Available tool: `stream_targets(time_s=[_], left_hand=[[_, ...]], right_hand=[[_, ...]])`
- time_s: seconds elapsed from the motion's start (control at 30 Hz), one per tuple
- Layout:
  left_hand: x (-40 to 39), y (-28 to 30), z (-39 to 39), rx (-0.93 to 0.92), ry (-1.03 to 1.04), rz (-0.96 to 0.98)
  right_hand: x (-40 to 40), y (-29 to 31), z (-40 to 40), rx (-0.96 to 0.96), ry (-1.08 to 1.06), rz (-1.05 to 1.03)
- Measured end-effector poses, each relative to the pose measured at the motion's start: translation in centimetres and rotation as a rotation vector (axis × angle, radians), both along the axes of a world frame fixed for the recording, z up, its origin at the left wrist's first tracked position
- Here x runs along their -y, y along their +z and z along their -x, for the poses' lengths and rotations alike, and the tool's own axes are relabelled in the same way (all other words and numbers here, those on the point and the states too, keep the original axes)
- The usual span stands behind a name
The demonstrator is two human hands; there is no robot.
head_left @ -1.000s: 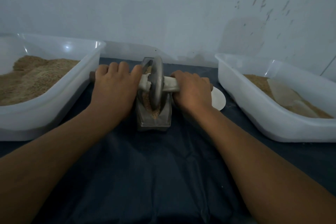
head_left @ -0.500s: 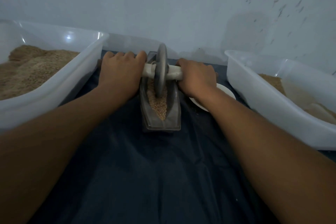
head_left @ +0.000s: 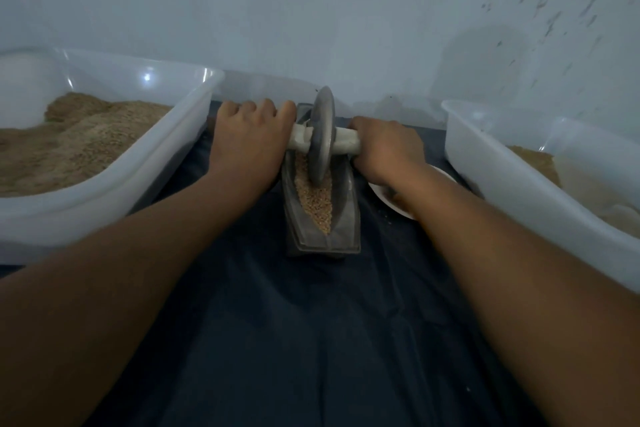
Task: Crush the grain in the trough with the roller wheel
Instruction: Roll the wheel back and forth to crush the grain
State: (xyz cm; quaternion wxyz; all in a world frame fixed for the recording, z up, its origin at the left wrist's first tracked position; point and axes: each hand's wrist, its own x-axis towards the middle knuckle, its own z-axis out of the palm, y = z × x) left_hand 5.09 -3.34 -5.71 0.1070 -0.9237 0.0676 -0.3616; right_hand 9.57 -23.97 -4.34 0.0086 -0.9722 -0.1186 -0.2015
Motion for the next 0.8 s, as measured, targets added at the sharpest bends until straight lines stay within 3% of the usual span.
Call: stream_targets(time_s=[0.33,0.8], left_hand=[[0.2,-0.7,3.5,0.018,0.005,0.015],[0.5,-0.4,6.5,-0.003,-0.008,-0.03]], right_hand=[[0.0,-1.4,3.3,0.169,0.007,-0.024],[1.1,-1.6,8.3,0.155,0.057,-0.078]])
